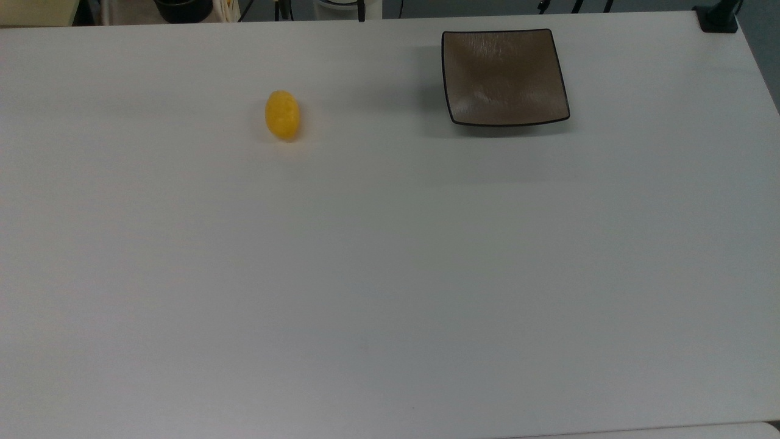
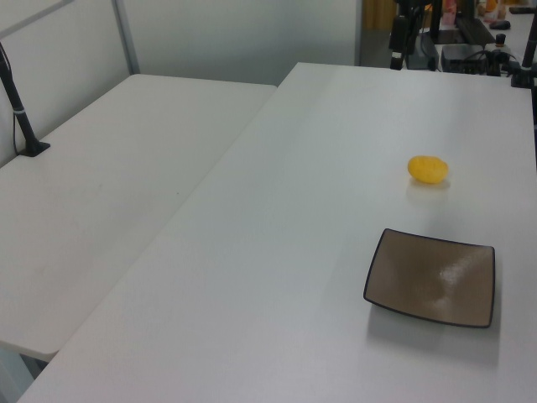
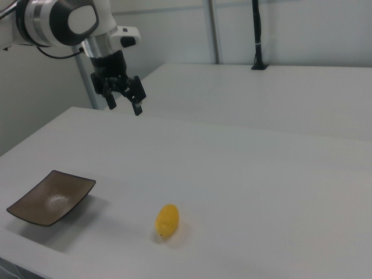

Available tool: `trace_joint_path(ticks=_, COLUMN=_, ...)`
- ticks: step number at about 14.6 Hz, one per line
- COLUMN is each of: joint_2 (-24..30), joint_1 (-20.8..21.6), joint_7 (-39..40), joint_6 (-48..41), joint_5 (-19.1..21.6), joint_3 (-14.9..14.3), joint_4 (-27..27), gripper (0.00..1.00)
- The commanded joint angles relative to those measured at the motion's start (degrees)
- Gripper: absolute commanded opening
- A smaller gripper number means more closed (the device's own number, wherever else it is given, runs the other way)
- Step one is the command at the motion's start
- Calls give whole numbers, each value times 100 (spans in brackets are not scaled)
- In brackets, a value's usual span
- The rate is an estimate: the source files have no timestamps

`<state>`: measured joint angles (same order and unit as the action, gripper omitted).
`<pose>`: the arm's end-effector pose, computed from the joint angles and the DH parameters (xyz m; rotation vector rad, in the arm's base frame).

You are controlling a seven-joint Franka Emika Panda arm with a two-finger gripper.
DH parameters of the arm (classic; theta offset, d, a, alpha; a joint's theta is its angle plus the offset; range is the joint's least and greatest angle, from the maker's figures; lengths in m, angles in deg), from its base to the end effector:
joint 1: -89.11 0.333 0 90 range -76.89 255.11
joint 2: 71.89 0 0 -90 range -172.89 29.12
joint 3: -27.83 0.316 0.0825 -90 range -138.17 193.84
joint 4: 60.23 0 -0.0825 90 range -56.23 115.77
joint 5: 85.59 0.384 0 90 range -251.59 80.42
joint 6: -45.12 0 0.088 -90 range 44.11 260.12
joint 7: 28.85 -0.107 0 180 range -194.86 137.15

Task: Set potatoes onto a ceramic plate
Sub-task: 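Move the open gripper toward the yellow potato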

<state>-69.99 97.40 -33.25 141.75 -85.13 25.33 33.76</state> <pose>0.5521 0.0564 0.6203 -3.1225 -0.0369 -0.1219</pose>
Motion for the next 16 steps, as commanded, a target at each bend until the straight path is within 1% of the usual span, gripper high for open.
trace_joint_path(ticks=1, joint_2=48, joint_1=59, joint_7=35, joint_6=154, joint_5=68, joint_3=-40, joint_4=120, gripper=100)
trace_joint_path(ticks=8, joint_2=66, joint_1=59, joint_7=-9, joint_6=145, joint_5=68, joint_3=-31, joint_4=128, gripper=100)
trace_joint_path(ticks=10, joint_2=66, joint_1=155, joint_7=0, joint_6=128, joint_5=59, joint_3=-31, joint_4=128, gripper=100)
trace_joint_path(ticks=12, joint_2=92, joint_1=173, joint_7=53, joint_6=49, joint_5=59, joint_3=4, joint_4=268, gripper=100)
trace_joint_path(ticks=14, joint_2=83, joint_1=173, joint_7=53, joint_6=-21, joint_5=59, joint_3=4, joint_4=287, gripper=100)
trace_joint_path(ticks=15, joint_2=83, joint_1=173, joint_7=70, joint_6=-143, joint_5=59, joint_3=4, joint_4=313, gripper=100)
trace_joint_path(ticks=16, joint_2=92, joint_1=182, joint_7=10, joint_6=-475, joint_5=59, joint_3=39, joint_4=313, gripper=100)
